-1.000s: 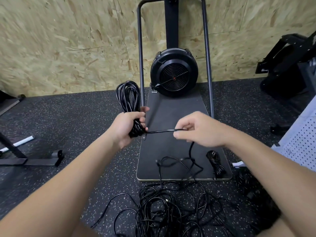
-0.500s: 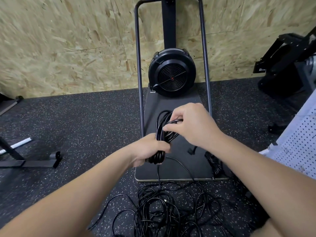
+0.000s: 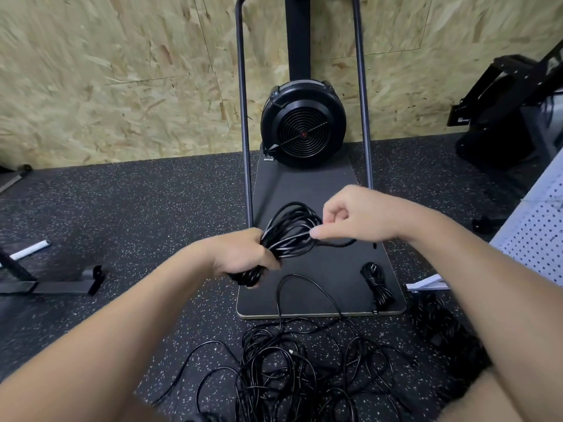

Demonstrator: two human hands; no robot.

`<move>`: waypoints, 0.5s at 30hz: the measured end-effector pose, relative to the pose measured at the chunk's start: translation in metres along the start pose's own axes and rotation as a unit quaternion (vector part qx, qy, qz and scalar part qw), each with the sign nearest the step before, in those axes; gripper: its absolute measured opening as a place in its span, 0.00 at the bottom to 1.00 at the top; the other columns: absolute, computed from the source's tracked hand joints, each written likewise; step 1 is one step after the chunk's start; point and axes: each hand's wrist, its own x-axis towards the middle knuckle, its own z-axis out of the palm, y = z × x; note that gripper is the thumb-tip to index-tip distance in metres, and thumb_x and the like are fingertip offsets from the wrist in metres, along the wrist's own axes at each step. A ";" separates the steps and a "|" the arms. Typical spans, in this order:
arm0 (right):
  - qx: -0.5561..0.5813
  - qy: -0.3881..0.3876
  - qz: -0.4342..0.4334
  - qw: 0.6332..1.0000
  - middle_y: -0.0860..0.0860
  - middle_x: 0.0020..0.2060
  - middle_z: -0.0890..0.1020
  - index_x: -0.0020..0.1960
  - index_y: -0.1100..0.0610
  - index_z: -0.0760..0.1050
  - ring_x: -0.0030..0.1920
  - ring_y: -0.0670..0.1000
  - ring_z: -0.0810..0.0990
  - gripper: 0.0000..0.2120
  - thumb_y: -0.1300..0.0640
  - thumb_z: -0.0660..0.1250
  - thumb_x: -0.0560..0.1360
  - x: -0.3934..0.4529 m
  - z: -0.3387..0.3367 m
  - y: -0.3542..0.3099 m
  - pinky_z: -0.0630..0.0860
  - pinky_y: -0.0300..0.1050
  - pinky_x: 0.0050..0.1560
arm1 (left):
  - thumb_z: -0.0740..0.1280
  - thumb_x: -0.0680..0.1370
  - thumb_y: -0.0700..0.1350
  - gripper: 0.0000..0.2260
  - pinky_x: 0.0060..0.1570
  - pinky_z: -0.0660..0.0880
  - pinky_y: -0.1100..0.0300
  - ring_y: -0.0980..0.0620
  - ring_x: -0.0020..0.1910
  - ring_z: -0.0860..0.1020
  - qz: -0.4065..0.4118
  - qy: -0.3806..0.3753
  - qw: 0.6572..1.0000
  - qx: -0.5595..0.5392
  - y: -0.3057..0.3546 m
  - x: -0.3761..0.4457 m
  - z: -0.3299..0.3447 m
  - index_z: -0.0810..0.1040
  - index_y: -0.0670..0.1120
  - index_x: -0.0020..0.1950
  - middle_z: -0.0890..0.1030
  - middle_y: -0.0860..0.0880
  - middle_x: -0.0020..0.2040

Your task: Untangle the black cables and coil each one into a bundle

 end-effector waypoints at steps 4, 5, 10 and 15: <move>0.016 -0.096 0.020 0.995 0.48 0.33 0.79 0.47 0.50 0.88 0.32 0.50 0.72 0.20 0.42 0.63 0.87 0.002 0.015 0.003 0.73 0.46 0.38 | 0.72 0.72 0.42 0.04 0.40 0.73 0.49 0.44 0.34 0.77 -0.023 0.083 0.995 0.052 -0.021 0.004 -0.021 0.81 0.42 0.42 0.79 0.40 0.36; 0.063 -0.122 0.020 0.990 0.48 0.36 0.80 0.50 0.52 0.88 0.34 0.49 0.74 0.18 0.46 0.63 0.88 0.001 0.019 0.001 0.76 0.47 0.39 | 0.72 0.71 0.43 0.05 0.40 0.72 0.49 0.44 0.35 0.76 -0.031 0.091 0.994 0.058 -0.028 0.006 -0.024 0.81 0.42 0.41 0.79 0.40 0.36; 0.112 -0.094 -0.053 0.988 0.50 0.36 0.82 0.50 0.51 0.86 0.33 0.49 0.72 0.11 0.54 0.67 0.87 0.000 0.017 -0.015 0.72 0.44 0.35 | 0.71 0.70 0.46 0.12 0.37 0.73 0.50 0.45 0.33 0.77 -0.051 0.091 0.989 0.107 -0.045 0.012 -0.028 0.80 0.36 0.41 0.80 0.41 0.35; 0.133 0.096 -0.105 0.981 0.52 0.35 0.85 0.42 0.49 0.85 0.29 0.48 0.71 0.13 0.54 0.70 0.85 0.009 0.017 -0.017 0.69 0.44 0.34 | 0.71 0.76 0.45 0.11 0.31 0.68 0.57 0.48 0.29 0.70 -0.013 0.030 0.963 0.269 -0.021 0.000 0.008 0.75 0.43 0.36 0.74 0.49 0.30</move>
